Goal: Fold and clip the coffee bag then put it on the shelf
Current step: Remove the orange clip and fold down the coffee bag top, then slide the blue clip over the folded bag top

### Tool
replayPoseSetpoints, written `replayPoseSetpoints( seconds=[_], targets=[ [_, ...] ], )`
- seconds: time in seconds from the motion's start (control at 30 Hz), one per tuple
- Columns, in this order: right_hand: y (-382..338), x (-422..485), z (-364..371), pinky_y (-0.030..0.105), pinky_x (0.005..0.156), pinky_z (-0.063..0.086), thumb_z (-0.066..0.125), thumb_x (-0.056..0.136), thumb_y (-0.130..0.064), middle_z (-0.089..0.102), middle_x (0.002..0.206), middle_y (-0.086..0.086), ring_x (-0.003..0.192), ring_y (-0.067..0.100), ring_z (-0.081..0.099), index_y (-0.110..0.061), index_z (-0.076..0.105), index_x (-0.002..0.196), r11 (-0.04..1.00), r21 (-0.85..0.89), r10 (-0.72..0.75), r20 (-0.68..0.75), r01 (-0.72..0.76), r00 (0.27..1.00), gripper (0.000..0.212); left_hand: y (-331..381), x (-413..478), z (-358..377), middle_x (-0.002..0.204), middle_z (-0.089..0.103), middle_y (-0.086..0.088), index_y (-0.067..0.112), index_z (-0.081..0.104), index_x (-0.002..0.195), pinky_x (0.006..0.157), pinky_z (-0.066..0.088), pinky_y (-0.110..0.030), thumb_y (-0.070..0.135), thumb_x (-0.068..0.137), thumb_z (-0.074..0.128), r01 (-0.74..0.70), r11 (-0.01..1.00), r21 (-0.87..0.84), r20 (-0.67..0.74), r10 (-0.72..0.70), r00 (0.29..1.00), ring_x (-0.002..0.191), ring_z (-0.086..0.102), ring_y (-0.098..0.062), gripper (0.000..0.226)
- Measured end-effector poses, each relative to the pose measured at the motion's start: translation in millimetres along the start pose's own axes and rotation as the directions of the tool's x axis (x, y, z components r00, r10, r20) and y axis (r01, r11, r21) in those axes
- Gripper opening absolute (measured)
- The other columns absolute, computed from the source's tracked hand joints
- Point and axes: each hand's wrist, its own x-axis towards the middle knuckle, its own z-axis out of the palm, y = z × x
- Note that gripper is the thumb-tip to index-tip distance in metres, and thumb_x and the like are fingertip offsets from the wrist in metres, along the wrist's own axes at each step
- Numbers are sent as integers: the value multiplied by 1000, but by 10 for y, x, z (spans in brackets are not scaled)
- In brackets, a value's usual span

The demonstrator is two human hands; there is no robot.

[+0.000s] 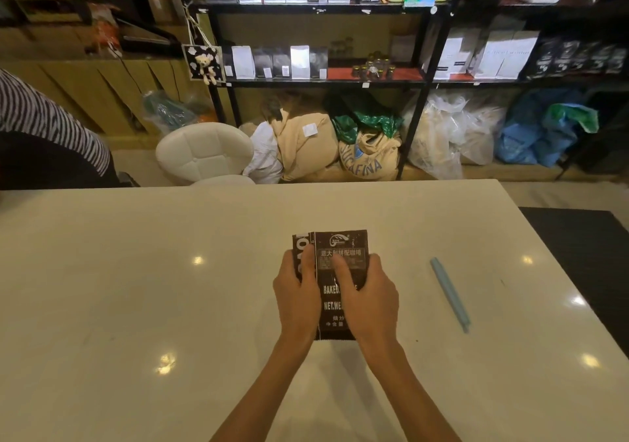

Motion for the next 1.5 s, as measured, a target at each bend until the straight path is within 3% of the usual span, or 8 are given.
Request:
replayPoseSetpoints(
  seconds=[0.23,0.43,0.6,0.7,0.83,1.07,1.37,1.5],
  targets=[
    [92,49,-88,29,59,60,26,92,-66,70,66,-3,60,9,69,-22,65,72,986,139,107,-78,-96,991,62,-88,-170,66,82,68,1,8,60,98,54,53,-15,22,101,49,-23,995,-99,26,26,999,67,68,0,19],
    [418,277,-316,33,69,56,20,101,-58,73,69,3,67,16,70,-13,70,76,849,289,414,155,-442,897,72,-339,-256,158,93,67,5,24,54,100,66,58,-21,14,98,54,-117,993,26,159,111,981,83,69,-6,11],
    [1123,302,-821,33,68,43,60,94,-32,67,101,15,88,30,60,-14,64,99,921,-244,231,-291,-305,928,19,-574,-142,12,99,68,0,26,52,106,71,62,-34,16,99,51,-16,1000,26,248,9,969,89,71,-15,12],
    [1468,185,-924,40,74,46,71,87,-31,58,110,17,102,35,51,-14,57,122,815,-475,252,-226,-332,941,42,-665,-70,-94,112,64,-6,26,45,119,74,61,-36,12,101,46,20,1000,-1,265,-19,964,92,70,-15,23],
    [1523,102,-940,27,61,45,61,93,-15,65,97,6,86,25,62,-18,61,111,949,-226,184,-177,-222,967,18,-707,73,-170,138,47,-1,42,26,144,92,55,-41,16,104,42,-10,1000,-17,415,16,910,117,60,-19,50],
    [872,80,-1180,17,71,59,61,93,0,64,111,5,90,23,67,-9,64,115,879,470,144,-91,-85,985,24,-621,185,-205,114,54,-4,19,67,99,82,52,-15,3,102,39,-119,983,142,467,39,883,109,60,-20,32],
    [107,151,-977,20,76,59,56,96,-13,74,100,-3,96,15,70,-15,66,111,840,542,-69,51,31,996,18,-282,84,-164,121,46,3,21,65,112,83,53,-13,40,99,37,-83,994,76,570,24,821,102,58,8,36],
    [5,204,-740,16,77,53,66,92,-12,65,103,-7,90,11,63,-28,65,119,948,230,-241,69,219,968,31,-241,35,-191,119,47,8,28,66,105,88,59,-33,47,98,37,-60,996,60,570,15,822,106,62,-6,35]
  ],
)
